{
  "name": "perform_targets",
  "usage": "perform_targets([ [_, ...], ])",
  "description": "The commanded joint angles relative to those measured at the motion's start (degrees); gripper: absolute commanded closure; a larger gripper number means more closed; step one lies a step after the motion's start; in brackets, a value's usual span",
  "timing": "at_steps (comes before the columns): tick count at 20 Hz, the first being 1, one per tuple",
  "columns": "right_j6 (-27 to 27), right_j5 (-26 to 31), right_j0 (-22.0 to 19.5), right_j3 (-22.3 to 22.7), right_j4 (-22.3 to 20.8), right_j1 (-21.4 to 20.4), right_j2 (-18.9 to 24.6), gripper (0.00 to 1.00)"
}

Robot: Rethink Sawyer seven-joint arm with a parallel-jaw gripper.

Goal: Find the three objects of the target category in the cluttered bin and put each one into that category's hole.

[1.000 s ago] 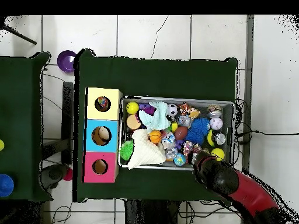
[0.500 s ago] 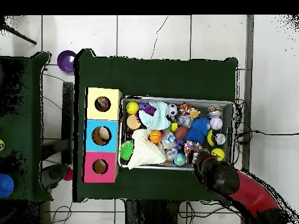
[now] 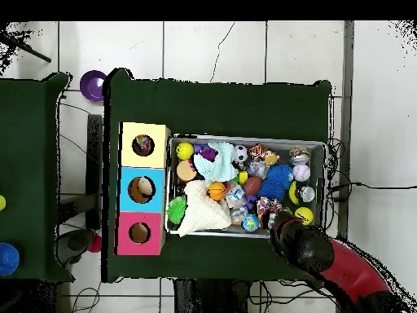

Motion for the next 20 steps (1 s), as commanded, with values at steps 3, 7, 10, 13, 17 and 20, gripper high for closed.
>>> perform_targets([
  [3, 10.47, 1.77, 1.22, 3.29, 4.08, -0.41, 4.13, 1.00],
  [7, 10.81, 4.30, 2.95, 3.42, 5.83, -2.77, 3.32, 1.00],
  [10, 10.76, 5.71, 4.06, 3.27, 6.74, -4.03, 2.69, 1.00],
  [13, 10.47, 6.81, 4.78, 3.39, 7.73, -5.08, 2.20, 1.00],
  [17, 9.91, 8.57, 5.51, 3.18, 8.93, -6.05, 1.92, 1.00],
  [20, 10.05, 9.84, 5.66, 4.05, 10.62, -7.18, 2.41, 1.00],
])
